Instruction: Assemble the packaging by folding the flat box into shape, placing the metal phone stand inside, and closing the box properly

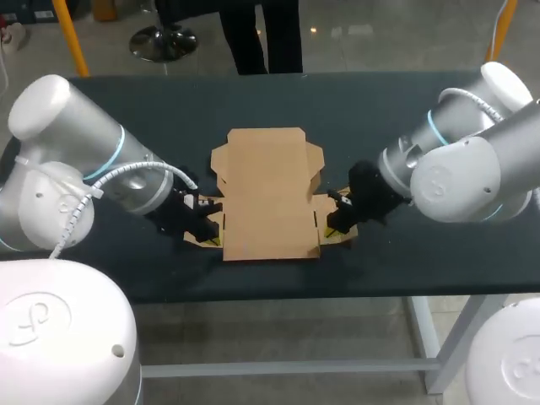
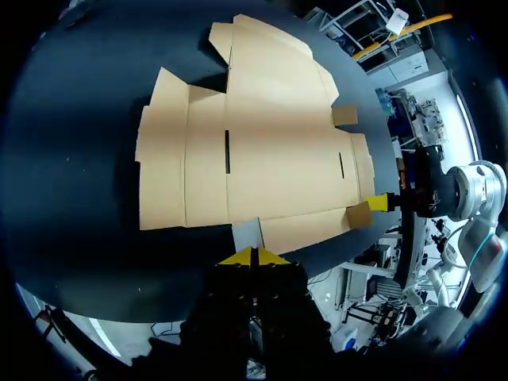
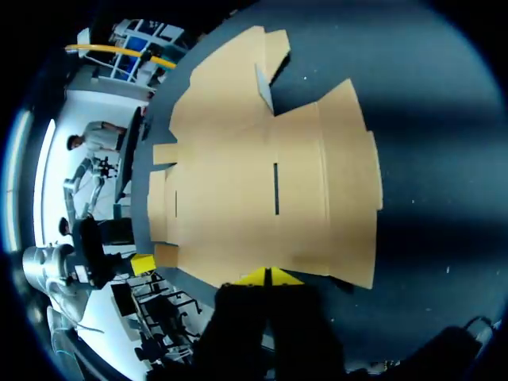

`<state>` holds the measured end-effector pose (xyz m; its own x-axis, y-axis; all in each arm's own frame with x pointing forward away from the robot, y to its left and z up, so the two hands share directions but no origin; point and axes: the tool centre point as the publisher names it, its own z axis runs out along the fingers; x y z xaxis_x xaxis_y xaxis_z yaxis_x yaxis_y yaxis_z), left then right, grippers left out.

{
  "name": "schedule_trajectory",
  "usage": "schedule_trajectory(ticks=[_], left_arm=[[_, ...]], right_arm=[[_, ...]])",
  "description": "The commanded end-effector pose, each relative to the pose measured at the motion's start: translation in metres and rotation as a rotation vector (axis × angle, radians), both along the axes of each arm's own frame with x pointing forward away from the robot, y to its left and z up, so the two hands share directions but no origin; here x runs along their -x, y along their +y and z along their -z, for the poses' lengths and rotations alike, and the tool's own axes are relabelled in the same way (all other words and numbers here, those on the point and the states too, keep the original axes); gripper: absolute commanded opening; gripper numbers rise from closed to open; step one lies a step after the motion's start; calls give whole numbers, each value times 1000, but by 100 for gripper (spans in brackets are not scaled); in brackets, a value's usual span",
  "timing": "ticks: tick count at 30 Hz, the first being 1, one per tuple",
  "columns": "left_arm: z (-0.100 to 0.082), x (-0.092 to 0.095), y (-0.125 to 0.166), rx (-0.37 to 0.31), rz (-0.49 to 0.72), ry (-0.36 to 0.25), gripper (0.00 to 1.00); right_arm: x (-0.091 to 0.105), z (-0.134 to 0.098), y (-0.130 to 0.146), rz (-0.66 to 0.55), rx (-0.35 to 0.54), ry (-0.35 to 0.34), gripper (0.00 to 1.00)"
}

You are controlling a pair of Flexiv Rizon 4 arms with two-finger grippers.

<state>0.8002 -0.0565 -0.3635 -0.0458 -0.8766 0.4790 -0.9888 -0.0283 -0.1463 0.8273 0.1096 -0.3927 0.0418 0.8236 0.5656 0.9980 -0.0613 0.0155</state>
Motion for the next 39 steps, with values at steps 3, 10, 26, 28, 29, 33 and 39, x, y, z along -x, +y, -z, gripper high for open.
schedule_trajectory(ticks=[3, 10, 26, 28, 29, 33, 39], left_arm=[[-21, -3, 19, 5, 6, 29, 27], [-33, -8, 33, 18, 6, 56, 100], [-51, -22, 55, 31, -5, 113, 100], [-51, -22, 55, 31, -5, 113, 100], [-51, -22, 55, 31, -5, 113, 100], [-51, -22, 55, 31, -5, 113, 100], [-51, -22, 55, 31, -5, 113, 100]], right_arm=[[-9, -18, -29, -51, -185, 81, 14], [-18, -29, -51, -14, -245, 91, 100], [-39, -42, -73, 70, -277, 119, 100], [-39, -42, -73, 70, -277, 119, 100], [-39, -42, -73, 70, -277, 119, 100], [-39, -42, -73, 70, -277, 119, 100], [-39, -42, -73, 70, -277, 119, 100]])
